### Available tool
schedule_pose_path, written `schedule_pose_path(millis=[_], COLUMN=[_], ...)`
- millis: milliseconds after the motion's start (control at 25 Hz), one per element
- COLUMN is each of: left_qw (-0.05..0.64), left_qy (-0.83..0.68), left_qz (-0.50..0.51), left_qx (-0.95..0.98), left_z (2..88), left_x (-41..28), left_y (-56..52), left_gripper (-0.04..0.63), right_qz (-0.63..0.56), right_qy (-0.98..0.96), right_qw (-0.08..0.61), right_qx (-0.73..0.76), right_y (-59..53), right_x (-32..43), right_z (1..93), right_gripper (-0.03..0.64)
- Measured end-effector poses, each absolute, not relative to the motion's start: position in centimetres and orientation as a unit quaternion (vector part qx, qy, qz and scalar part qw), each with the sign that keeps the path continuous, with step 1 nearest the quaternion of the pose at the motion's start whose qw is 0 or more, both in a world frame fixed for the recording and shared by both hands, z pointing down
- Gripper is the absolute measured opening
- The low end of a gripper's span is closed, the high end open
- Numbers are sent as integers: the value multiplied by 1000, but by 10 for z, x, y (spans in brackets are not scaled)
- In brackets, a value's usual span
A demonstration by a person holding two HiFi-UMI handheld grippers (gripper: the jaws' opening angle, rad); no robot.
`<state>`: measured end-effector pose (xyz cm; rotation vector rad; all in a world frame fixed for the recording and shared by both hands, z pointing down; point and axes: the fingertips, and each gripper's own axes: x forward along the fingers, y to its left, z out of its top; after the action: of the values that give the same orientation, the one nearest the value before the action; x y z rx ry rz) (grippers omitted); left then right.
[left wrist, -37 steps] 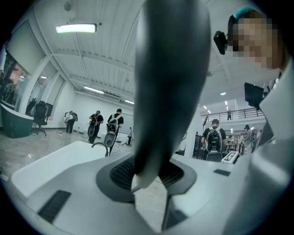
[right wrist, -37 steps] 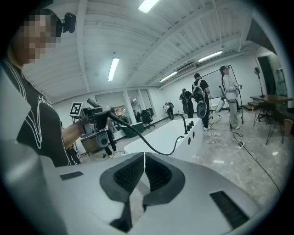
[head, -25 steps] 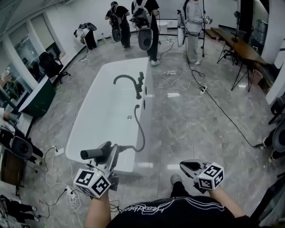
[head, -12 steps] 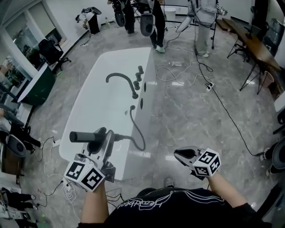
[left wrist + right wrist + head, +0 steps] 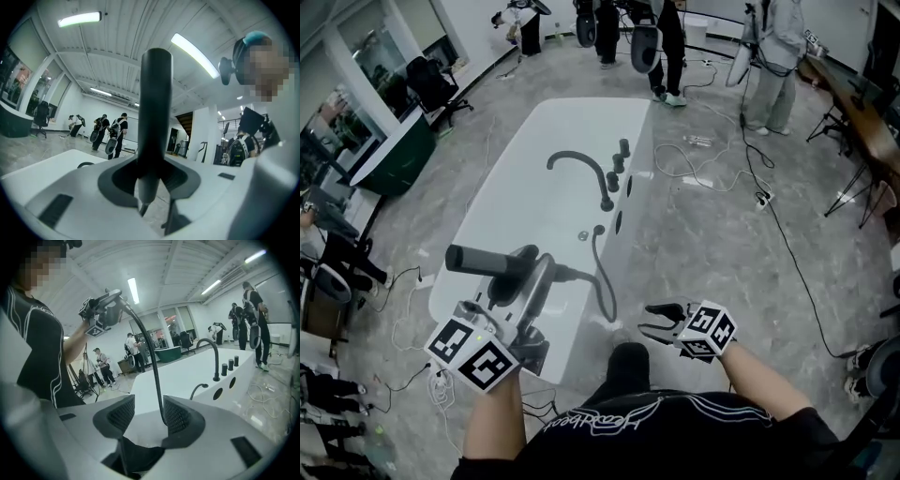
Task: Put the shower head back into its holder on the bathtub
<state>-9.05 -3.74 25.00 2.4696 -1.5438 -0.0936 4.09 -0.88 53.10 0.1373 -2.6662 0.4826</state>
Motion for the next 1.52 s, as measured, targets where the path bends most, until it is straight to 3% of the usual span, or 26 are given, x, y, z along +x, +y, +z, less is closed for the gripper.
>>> schedule_pose_path(millis=[480, 1080, 1160, 1320, 1520], left_qw=[136, 161, 166, 176, 148], left_qy=[-498, -494, -492, -491, -519], left_qz=[-87, -73, -75, -84, -47], left_qx=[852, 851, 851, 849, 841], left_z=[216, 223, 225, 230, 239], left_x=[-136, -161, -162, -165, -172], left_y=[-103, -134, -134, -135, -137], left_gripper=[127, 127, 127, 127, 127], right_qz=[157, 193, 199, 210, 238], right_qy=[-952, -942, -941, -941, -937], right_qw=[264, 275, 273, 266, 255], right_qx=[9, -18, -19, -3, 30], right_y=[-67, -68, -66, -64, -75], right_x=[-65, -129, -131, -133, -111], right_z=[593, 646, 648, 650, 646], right_gripper=[244, 242, 227, 75, 66])
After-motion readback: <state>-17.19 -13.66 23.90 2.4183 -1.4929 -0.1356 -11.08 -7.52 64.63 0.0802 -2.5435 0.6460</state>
